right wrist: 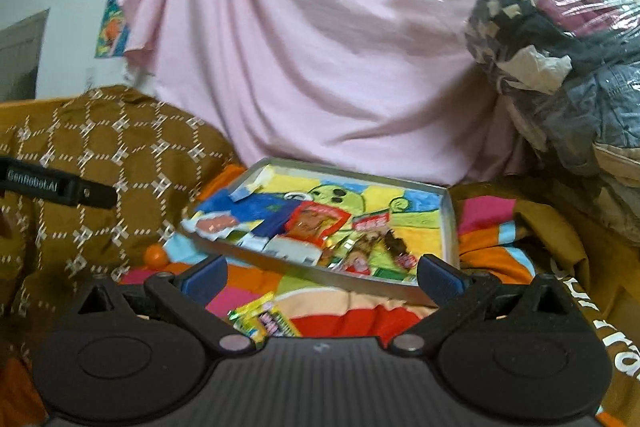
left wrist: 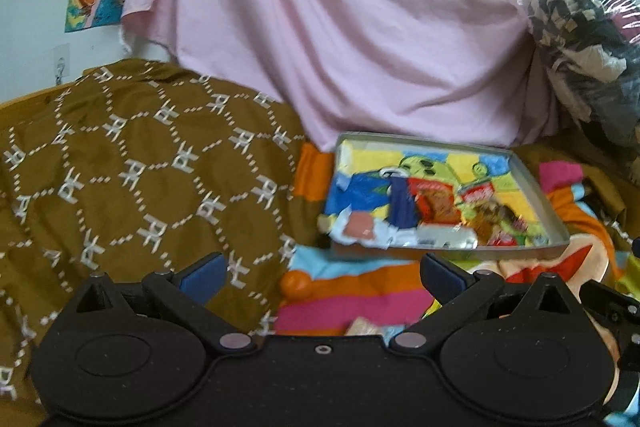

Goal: Organize snacks
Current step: 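Withdraw both tools from the tray back over the remaining snacks, then grasp the WUTANG cookie with the left tool while the right tool grasps the yellow-green biscuit packet, then lift the cookie and biscuit packet with both tools and carry them over the tray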

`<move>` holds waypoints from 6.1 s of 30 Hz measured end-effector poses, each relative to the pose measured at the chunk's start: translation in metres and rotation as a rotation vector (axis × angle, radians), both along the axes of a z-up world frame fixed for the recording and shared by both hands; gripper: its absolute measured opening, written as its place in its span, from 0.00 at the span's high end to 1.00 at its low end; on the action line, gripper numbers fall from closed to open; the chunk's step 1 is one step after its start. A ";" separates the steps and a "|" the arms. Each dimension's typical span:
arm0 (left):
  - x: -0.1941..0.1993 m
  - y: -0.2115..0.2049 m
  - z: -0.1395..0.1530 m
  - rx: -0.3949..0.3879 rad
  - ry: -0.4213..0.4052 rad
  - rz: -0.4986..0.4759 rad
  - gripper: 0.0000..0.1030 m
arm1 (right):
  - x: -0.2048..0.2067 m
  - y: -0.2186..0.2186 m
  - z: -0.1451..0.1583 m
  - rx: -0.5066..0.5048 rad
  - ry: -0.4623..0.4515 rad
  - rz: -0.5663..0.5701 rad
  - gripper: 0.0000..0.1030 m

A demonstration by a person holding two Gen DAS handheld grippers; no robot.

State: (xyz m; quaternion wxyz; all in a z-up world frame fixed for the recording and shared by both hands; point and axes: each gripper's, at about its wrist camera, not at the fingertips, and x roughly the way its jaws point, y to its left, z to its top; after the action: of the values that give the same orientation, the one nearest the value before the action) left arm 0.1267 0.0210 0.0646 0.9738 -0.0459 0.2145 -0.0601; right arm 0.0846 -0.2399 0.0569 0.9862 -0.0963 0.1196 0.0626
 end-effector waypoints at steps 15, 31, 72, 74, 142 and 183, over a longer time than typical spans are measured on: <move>-0.016 0.017 -0.051 0.048 0.141 -0.035 0.01 | -0.021 0.025 -0.054 -0.019 0.182 0.042 0.00; -0.012 -0.004 -0.082 0.151 0.182 -0.139 0.01 | -0.014 0.013 -0.092 -0.018 0.332 0.021 0.00; 0.059 -0.107 -0.122 0.300 0.148 -0.521 0.21 | 0.073 -0.010 -0.082 -0.400 0.288 0.115 0.06; 0.062 -0.106 -0.122 0.297 0.151 -0.521 0.23 | 0.078 -0.006 -0.083 -0.406 0.297 0.131 0.08; 0.061 -0.113 -0.125 0.228 0.254 -0.468 0.52 | 0.097 -0.015 -0.110 -0.136 0.512 0.112 0.33; 0.040 -0.085 -0.081 -0.059 0.075 -0.276 0.52 | 0.027 0.034 -0.115 -0.780 0.002 -0.032 0.43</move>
State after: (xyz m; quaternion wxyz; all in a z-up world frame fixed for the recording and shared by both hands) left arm 0.1664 -0.0640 -0.0165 0.9459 -0.0468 0.2530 -0.1979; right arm 0.1120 -0.2056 -0.0583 0.8762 -0.4621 0.1367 -0.0030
